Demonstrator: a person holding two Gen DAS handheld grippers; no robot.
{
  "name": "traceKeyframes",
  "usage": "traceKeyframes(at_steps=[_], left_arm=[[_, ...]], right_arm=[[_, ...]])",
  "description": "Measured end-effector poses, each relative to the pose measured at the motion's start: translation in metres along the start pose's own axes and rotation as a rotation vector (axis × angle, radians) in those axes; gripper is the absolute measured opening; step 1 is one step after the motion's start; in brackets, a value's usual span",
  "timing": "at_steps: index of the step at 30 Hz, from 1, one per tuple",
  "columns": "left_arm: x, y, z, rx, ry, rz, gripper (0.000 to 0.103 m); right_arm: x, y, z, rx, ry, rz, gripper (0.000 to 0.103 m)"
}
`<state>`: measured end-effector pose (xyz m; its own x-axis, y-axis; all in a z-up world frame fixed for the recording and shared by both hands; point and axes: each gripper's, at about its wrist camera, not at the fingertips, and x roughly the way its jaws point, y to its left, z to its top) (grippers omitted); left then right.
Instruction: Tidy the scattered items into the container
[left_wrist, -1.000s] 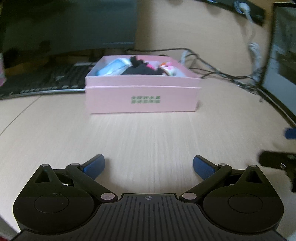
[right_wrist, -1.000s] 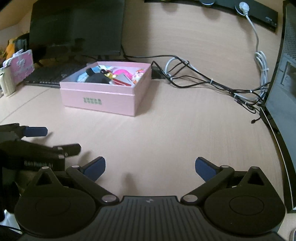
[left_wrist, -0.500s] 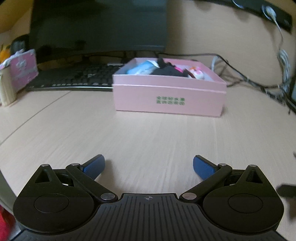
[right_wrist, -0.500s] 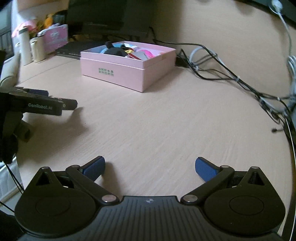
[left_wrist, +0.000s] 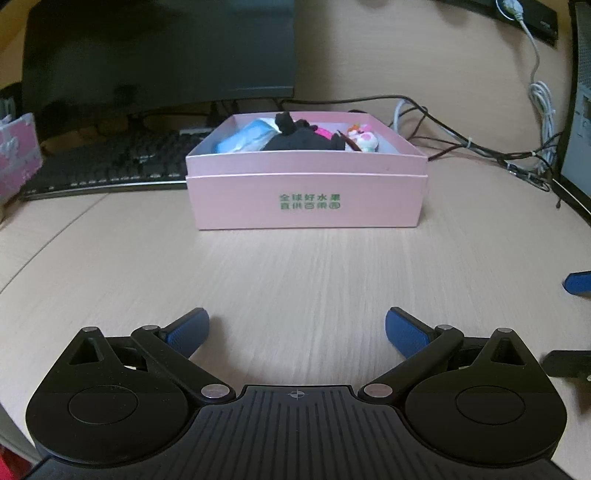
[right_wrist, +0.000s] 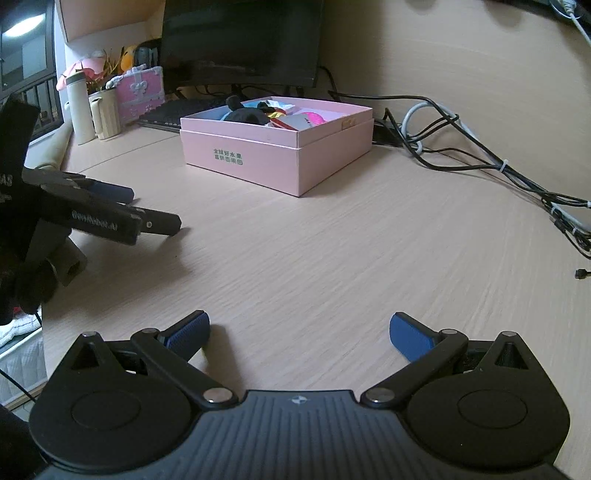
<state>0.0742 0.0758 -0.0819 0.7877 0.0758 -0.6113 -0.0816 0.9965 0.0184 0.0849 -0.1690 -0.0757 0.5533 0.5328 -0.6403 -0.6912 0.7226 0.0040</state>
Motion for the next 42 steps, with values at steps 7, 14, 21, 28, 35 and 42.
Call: traceKeyframes(at_steps=[7, 14, 21, 28, 35, 42], left_arm=[[0.0003, -0.0002, -0.0003, -0.003, -0.005, 0.005, 0.103], [0.001, 0.0008, 0.0004, -0.013, -0.003, 0.016, 0.103], [0.0016, 0.0008, 0.0006, -0.011, -0.002, 0.011, 0.103], [0.0015, 0.0009, 0.0005, -0.01, -0.004, 0.013, 0.103], [0.0012, 0.0009, -0.0001, -0.013, -0.005, 0.018, 0.103], [0.0011, 0.0013, -0.0001, -0.016, -0.005, 0.02, 0.103]], right_arm=[[-0.0004, 0.0, 0.0001, 0.001, 0.001, 0.0, 0.103], [-0.0004, 0.0001, -0.0001, 0.001, 0.001, 0.0, 0.103], [-0.0003, 0.0005, -0.0003, 0.001, 0.001, 0.0, 0.103], [-0.0001, 0.0006, -0.0005, 0.001, 0.001, 0.0, 0.103], [0.0001, 0.0006, -0.0005, 0.001, 0.002, 0.0, 0.103], [0.0002, 0.0007, -0.0005, 0.001, 0.002, 0.0, 0.103]])
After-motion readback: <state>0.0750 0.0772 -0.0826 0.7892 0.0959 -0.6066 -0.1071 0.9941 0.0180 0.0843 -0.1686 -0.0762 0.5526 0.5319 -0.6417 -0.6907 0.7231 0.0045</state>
